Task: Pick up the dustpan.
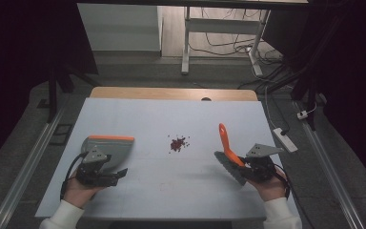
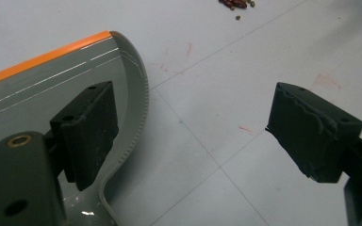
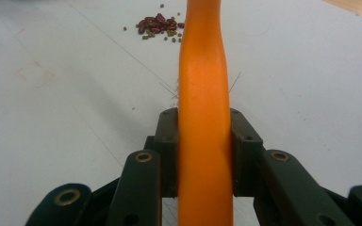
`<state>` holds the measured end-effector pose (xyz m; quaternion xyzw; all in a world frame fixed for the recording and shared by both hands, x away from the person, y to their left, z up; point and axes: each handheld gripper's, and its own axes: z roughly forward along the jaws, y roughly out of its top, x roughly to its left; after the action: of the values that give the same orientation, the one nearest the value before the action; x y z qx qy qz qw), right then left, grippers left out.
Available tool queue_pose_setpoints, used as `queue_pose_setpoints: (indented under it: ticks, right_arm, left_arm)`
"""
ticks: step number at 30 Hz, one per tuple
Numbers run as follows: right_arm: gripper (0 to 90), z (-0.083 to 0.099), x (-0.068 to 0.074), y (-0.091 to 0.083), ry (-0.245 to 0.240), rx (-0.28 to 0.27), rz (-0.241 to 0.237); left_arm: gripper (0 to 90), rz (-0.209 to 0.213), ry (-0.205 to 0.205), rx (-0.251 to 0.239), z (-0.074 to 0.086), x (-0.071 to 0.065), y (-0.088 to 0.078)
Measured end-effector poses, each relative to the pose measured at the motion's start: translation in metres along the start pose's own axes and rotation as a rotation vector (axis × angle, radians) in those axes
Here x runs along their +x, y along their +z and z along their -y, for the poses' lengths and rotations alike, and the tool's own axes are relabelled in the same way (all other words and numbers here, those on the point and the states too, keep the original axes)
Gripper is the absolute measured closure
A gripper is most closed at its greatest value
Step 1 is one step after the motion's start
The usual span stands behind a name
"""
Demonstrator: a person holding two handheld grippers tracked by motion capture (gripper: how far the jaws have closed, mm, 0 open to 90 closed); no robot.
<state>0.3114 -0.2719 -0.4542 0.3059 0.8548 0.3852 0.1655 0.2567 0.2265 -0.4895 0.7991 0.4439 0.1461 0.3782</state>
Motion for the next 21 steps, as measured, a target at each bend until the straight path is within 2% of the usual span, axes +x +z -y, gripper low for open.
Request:
queue_pose_setpoints:
  ticks: [4, 11, 15, 21]
  right_arm:
    - [70.4, 0.0019, -0.0014, 0.0017, -0.001, 0.015, 0.009]
    - [70.4, 0.0009, -0.0014, 0.0004, 0.009, 0.008, 0.012]
    - [70.4, -0.0011, 0.0015, 0.0008, 0.007, 0.005, 0.016]
    - [70.4, -0.0022, 0.001, 0.0014, -0.01, 0.009, 0.021]
  left_arm:
    - [17.9, 0.004, -0.003, 0.01, -0.0009, 0.001, 0.0019]
    - [18.2, 0.003, -0.003, -0.002, -0.003, 0.0017, -0.0012]
    - [18.8, 0.013, 0.007, 0.019, -0.003, -0.0018, -0.0035]
    - [18.5, -0.003, -0.001, 0.025, -0.0098, -0.008, -0.0081]
